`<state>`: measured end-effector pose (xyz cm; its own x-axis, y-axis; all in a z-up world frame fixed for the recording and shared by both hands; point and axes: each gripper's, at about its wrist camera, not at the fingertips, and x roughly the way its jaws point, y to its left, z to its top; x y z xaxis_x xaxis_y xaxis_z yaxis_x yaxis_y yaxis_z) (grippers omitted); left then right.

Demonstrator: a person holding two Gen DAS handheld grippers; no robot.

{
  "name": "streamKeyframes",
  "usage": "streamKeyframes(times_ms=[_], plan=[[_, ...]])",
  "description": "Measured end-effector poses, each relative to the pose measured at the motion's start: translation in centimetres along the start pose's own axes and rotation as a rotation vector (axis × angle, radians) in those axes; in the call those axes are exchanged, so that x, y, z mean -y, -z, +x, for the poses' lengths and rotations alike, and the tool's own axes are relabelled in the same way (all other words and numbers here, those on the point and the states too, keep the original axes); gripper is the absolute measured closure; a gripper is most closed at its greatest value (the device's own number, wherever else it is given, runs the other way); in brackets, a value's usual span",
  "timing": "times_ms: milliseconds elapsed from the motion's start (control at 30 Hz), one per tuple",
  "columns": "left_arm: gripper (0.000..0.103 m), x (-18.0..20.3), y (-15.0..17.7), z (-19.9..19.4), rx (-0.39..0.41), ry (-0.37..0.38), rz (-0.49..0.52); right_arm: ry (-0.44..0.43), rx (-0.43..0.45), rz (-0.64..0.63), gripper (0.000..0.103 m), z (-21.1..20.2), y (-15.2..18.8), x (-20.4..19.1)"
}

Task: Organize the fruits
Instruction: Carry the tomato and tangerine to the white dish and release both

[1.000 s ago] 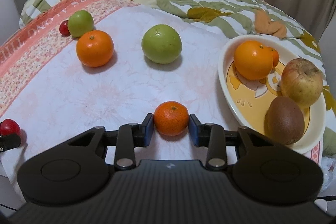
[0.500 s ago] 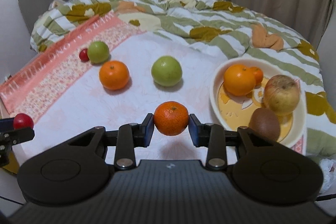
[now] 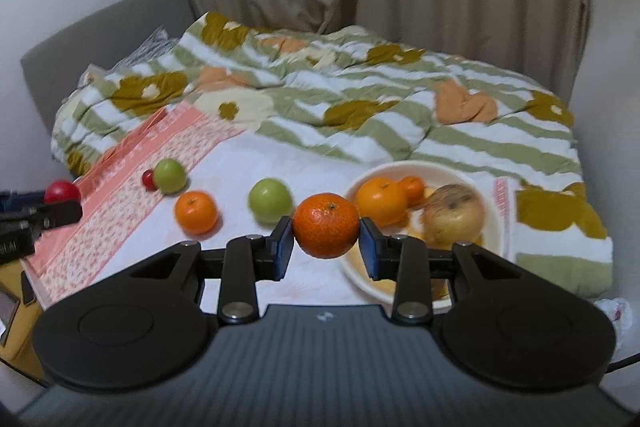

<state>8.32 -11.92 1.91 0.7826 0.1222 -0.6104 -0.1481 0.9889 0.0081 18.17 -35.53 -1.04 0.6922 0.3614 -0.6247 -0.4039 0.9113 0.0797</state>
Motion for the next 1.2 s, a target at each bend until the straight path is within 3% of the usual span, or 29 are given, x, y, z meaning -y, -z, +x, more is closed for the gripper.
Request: streamKeyframes(times_ms=[233,533,867,1200], plan=[[0.066,3.2,-4.3,3.4,0.023,0.137,0.088,0.099,0.005,0.08,0.053,0.1,-0.7,3.4],[0.066,8.1,-7.2,10.0,-0.036,0.334,0.218,0.245,-0.039,0.19,0.053,1.9,-1.1,7.1],[0.066,12.7,-6.6,16.6,-0.155,0.494,0.389,0.351,-0.091,0.296,0.053,4.3,-0.6,9.4],[0.066,15.5,-3.9,20.4,-0.274,0.587,0.529,0.41,-0.14,0.375,0.053,6.2,0.6,10.4]])
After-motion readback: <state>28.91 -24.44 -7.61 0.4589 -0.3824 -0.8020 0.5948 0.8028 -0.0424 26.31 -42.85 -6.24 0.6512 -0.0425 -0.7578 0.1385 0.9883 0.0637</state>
